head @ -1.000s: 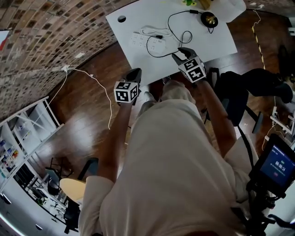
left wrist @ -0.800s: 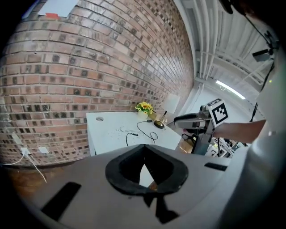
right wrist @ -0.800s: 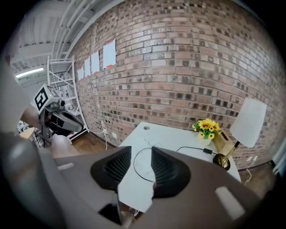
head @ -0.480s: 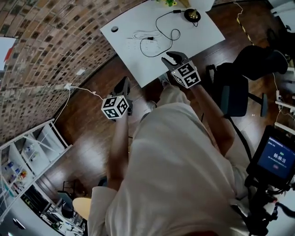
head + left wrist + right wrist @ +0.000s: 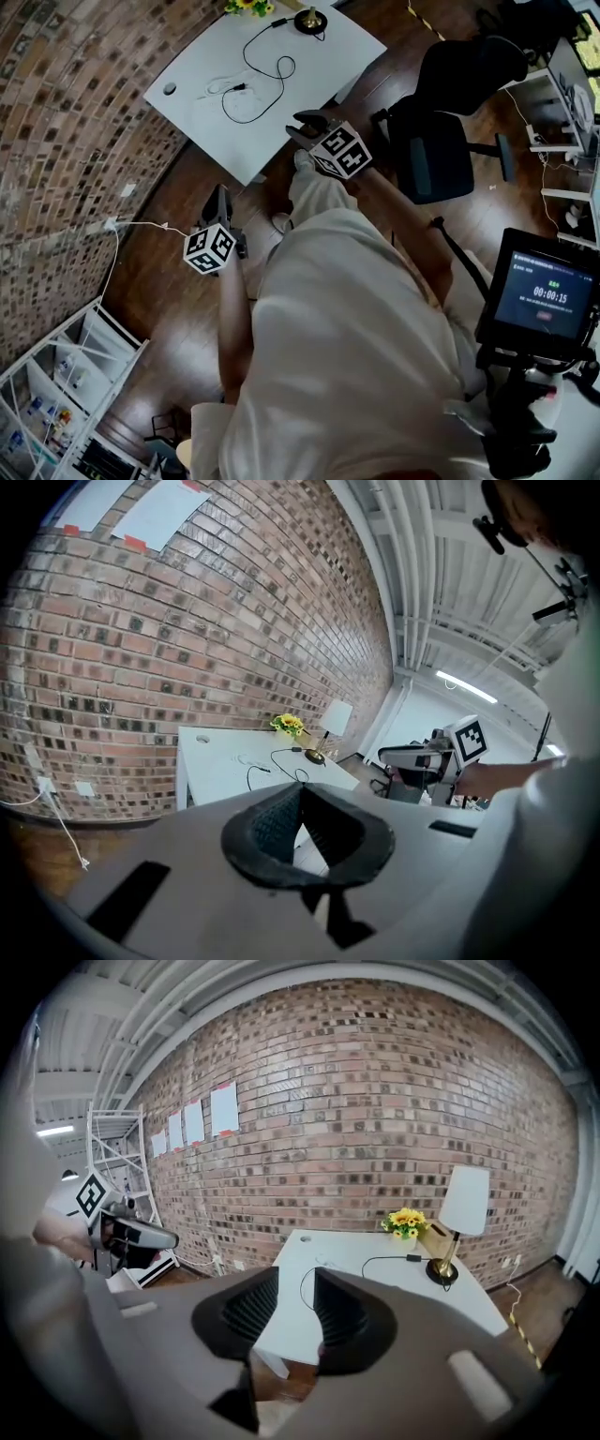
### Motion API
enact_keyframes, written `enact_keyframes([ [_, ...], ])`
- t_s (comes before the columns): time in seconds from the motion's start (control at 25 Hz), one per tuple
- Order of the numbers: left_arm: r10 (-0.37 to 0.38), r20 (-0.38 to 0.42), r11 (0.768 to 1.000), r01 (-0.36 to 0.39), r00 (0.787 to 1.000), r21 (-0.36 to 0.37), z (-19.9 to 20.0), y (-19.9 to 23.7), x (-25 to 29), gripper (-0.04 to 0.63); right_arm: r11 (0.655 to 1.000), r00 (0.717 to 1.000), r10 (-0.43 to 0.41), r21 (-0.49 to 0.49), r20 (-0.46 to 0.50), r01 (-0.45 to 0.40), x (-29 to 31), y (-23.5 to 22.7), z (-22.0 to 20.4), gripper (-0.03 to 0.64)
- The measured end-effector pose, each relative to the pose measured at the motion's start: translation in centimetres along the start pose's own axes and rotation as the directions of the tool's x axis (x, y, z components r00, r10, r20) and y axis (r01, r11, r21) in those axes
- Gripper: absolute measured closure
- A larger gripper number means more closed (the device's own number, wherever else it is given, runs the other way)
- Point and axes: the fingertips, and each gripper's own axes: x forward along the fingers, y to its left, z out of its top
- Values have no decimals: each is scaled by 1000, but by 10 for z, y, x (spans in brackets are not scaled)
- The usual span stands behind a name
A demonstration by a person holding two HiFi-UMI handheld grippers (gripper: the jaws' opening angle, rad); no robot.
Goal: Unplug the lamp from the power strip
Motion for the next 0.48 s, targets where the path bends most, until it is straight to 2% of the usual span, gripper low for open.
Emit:
enact_keyframes([
  [0.16, 26, 8, 999, -26, 1000, 26, 4, -7, -14, 592, 997, 996, 16, 71, 85, -22, -29, 0, 24, 503],
  [0.4, 90, 42, 991, -94, 995, 92, 14, -34, -29, 591, 994, 981, 52, 83, 188, -69, -74, -11, 52, 508],
  [0.48, 120, 35, 988, -123, 992, 90, 10, -43, -28, 591, 990, 973, 67, 104, 219, -92, -93, -16, 60, 508],
])
